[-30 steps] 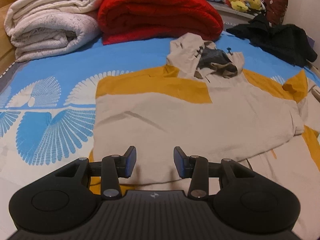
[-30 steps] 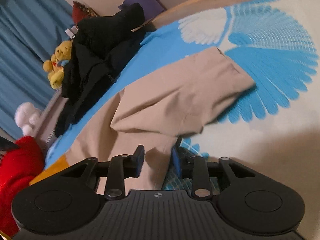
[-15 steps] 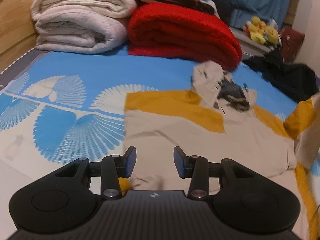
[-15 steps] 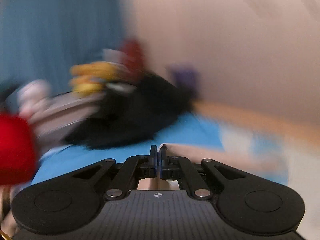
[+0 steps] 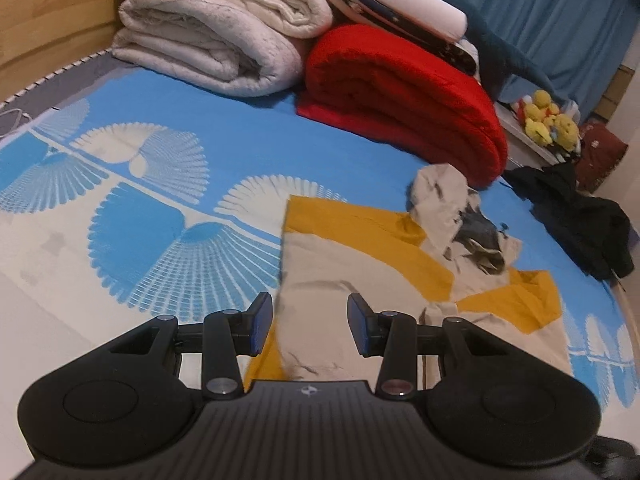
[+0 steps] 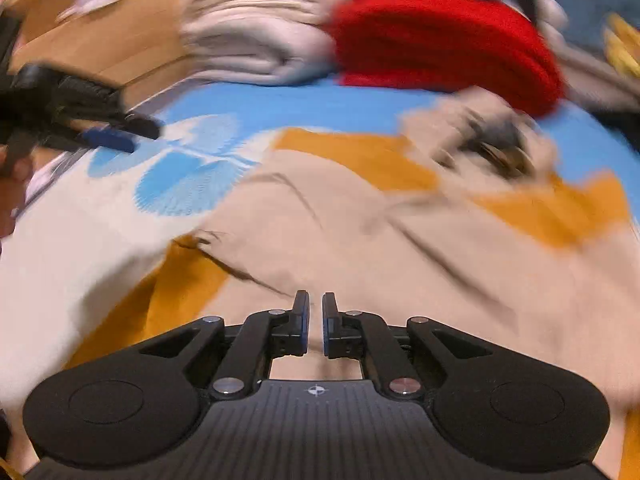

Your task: Fold large clothes

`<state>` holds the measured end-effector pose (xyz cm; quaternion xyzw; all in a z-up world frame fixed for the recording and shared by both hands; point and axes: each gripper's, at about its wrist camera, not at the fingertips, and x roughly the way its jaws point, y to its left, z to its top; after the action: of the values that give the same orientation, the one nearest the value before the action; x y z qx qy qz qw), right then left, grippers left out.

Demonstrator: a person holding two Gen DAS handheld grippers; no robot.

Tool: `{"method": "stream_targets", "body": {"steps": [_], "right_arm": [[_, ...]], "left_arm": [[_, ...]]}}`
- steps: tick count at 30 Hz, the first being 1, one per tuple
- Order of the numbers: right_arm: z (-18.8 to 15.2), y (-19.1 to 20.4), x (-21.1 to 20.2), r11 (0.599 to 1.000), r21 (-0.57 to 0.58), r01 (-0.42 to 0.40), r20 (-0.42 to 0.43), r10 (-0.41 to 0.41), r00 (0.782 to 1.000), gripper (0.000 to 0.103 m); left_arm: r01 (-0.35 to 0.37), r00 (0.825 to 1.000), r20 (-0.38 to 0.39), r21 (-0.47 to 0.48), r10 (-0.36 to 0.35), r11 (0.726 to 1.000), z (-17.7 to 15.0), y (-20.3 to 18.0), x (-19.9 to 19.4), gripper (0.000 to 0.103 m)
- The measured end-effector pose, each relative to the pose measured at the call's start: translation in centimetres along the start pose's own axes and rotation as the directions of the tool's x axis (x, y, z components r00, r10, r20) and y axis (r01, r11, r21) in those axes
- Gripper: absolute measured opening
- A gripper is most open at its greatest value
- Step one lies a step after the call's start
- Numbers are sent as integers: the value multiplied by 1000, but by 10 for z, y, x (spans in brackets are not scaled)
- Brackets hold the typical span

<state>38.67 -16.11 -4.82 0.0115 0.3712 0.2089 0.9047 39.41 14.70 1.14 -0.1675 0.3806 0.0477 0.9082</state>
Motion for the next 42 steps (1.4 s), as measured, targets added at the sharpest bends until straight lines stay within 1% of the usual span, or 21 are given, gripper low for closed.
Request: {"method": "stream_targets", "body": {"steps": [2,4,6,9,11,12,14,16,17,19,22,24,25,27,30,32,34,36,38,40,42], "right_arm": [[-1,-19,-36,989,139,47,57,-55,997,17],[-1,-40,-65,959,276,68,106,-101,989,26],[-8,-60,-83,928,364,80,145,-142,979,27],[-25,-91,-87,887,456,77,190,-182,965,30],[-32,-110,-72,838,534,115,131,-216,968,31],[-35,-122,-62,800,591,102,107,-204,973,33],[-38,-142,-44,748,661,59,86,-153,984,34],[-41,-159,-32,717,691,91,38,-162,986,37],[-43,-163,-29,700,708,96,34,-169,985,44],[-47,-175,-20,663,746,66,42,-146,988,49],[-51,-186,-5,608,793,18,36,-77,996,49],[-47,-185,-2,614,788,29,26,-81,996,49],[-45,-186,0,620,782,67,3,-112,994,48],[-46,-188,2,603,785,140,-53,-161,986,48],[-50,-193,2,572,815,95,-35,-114,993,48],[-51,-194,7,563,823,83,-35,-95,995,48],[-55,-195,13,539,839,80,-45,-77,996,48],[-54,-193,15,524,849,72,-40,-72,997,39],[-47,-187,15,545,835,76,-31,-92,995,25],[-41,-180,8,548,832,90,-29,-118,993,11],[-35,-175,3,569,818,85,-16,-124,992,9]], "left_arm": [[20,1000,-13,21,-19,1000,-6,-9,4,46],[47,998,-32,49,-45,998,-14,-24,10,45],[82,996,-55,92,-77,992,-25,-43,16,45],[118,992,-68,167,-108,979,-43,-74,23,45],[137,989,-76,206,-124,969,-54,-92,26,45],[151,987,-83,222,-135,963,-60,-99,29,45],[176,983,-102,257,-154,950,-69,-112,35,45],[198,978,-116,293,-171,935,-77,-124,40,45],[210,976,-122,308,-180,928,-81,-130,42,45],[236,970,-127,333,-205,913,-86,-140,44,45],[272,962,-126,354,-243,895,-91,-153,45,44],[293,956,-117,369,-269,882,-92,-161,44,44],[302,953,-112,375,-280,876,-93,-164,44,44],[312,950,-110,380,-292,871,-94,-169,45,44],[311,950,-117,387,-288,868,-96,-174,49,44],[309,951,-118,388,-286,868,-95,-175,51,44],[312,950,-119,379,-288,871,-94,-177,54,44],[318,948,-124,374,-293,871,-94,-177,55,44],[325,946,-129,377,-298,867,-95,-179,56,44],[336,942,-138,388,-306,858,-97,-182,57,44],[342,940,-143,402,-311,849,-99,-185,57,44]]}}
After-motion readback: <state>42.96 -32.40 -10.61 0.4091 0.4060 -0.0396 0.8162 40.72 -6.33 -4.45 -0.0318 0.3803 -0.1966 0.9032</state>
